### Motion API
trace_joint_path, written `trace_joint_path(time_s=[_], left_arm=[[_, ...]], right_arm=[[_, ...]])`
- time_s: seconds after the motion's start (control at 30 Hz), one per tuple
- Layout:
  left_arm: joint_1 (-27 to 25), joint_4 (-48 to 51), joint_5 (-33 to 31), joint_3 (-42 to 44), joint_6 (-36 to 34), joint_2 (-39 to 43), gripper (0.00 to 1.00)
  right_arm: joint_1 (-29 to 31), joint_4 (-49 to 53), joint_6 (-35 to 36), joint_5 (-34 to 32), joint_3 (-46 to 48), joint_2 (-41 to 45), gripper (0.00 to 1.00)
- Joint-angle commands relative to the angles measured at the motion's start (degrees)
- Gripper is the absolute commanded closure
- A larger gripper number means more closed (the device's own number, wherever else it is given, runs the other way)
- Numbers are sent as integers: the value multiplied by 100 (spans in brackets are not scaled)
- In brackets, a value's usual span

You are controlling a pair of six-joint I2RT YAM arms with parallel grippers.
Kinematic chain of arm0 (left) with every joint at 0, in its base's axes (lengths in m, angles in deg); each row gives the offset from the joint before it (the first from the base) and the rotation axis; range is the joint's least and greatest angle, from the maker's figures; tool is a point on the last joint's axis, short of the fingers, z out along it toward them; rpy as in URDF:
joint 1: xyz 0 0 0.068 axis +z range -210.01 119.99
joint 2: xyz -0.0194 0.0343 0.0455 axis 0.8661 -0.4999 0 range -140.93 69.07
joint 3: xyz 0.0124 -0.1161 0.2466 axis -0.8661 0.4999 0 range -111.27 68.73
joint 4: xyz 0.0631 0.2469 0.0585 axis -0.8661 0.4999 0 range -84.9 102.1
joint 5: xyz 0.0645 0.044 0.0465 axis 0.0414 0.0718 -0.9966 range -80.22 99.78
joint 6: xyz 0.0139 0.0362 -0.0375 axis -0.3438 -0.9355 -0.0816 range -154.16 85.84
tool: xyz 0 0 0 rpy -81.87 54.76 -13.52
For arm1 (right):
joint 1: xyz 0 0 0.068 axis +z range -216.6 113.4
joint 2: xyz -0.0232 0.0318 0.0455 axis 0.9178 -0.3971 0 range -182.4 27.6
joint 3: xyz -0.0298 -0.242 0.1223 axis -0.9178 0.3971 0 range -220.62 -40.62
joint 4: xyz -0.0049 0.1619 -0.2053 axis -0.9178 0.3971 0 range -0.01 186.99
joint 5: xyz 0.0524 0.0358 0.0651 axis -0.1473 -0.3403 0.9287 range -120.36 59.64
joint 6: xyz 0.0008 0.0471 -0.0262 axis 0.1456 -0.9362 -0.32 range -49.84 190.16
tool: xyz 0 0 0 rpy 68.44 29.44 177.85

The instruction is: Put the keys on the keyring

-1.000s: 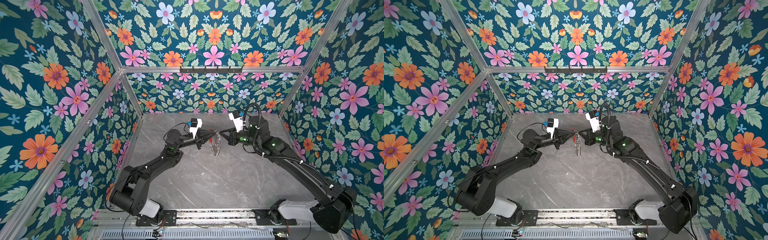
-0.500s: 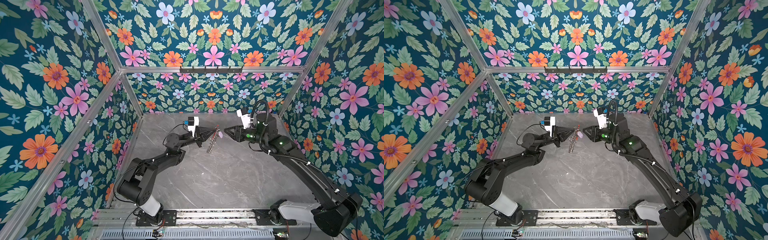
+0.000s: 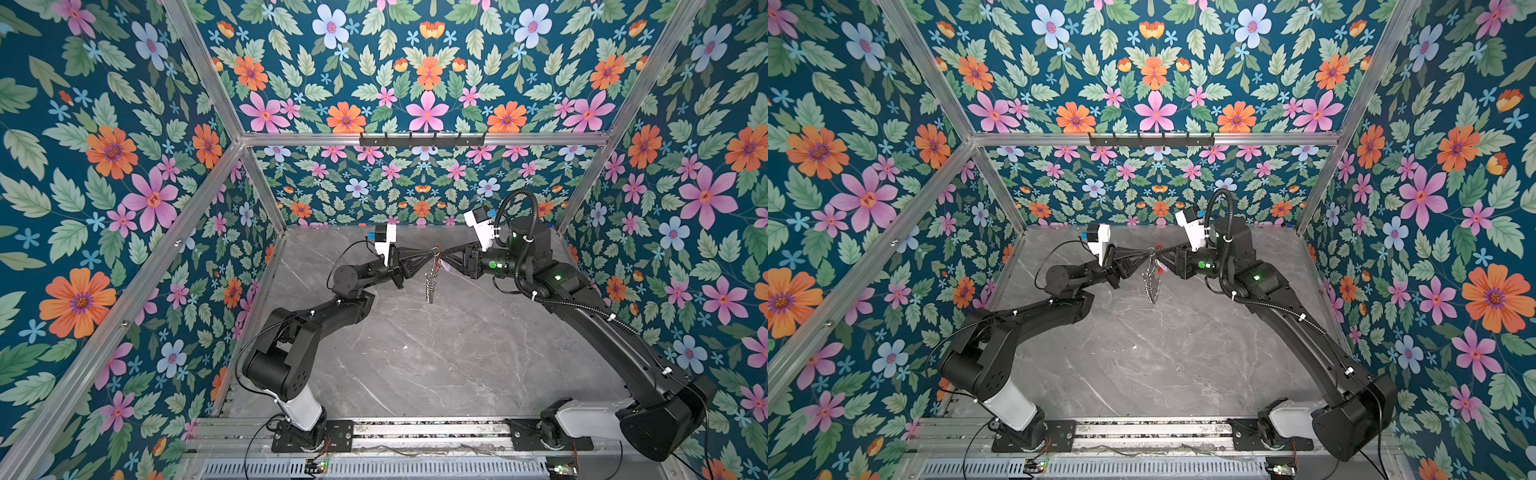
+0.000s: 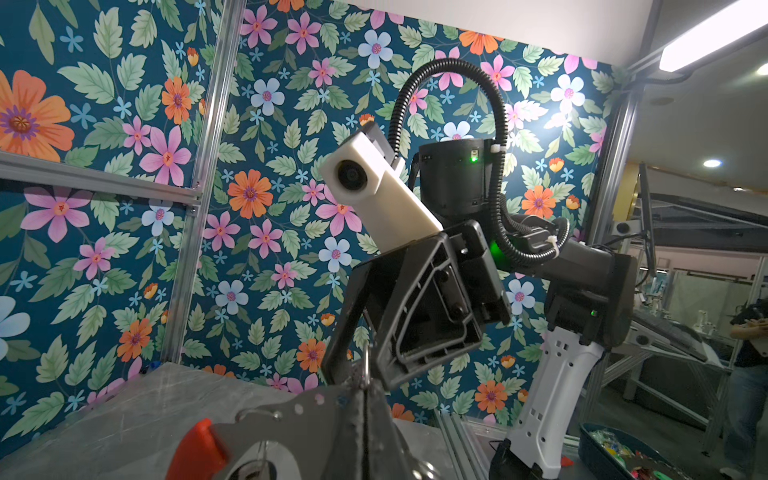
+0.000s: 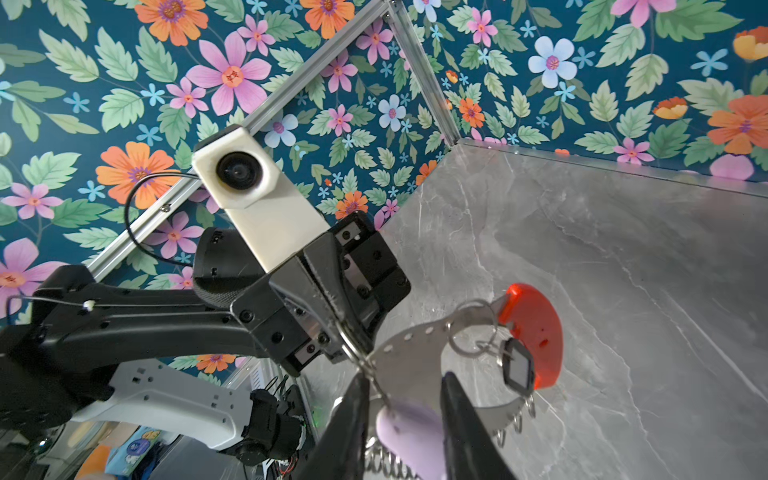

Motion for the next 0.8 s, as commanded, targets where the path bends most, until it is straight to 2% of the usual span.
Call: trace_joint_path(time_s=[0.0, 0.13, 0.4, 0.73, 0.77], left_arm=[[8, -403, -16, -34, 201, -14, 100], [8, -429, -9, -51, 280, -25, 100], [8, -447, 2, -69, 364, -43, 100], [50, -431, 53, -18, 257, -148, 100], [73, -429, 82, 5, 192, -149, 94]], right_arm=[[14, -412, 18, 238, -5, -16, 69], [23, -494, 10, 264, -17, -61, 73], [99, -549, 19, 278, -82, -182, 99], [133, -519, 283, 167, -67, -138, 100], [136, -457, 358, 140, -69, -129, 100]])
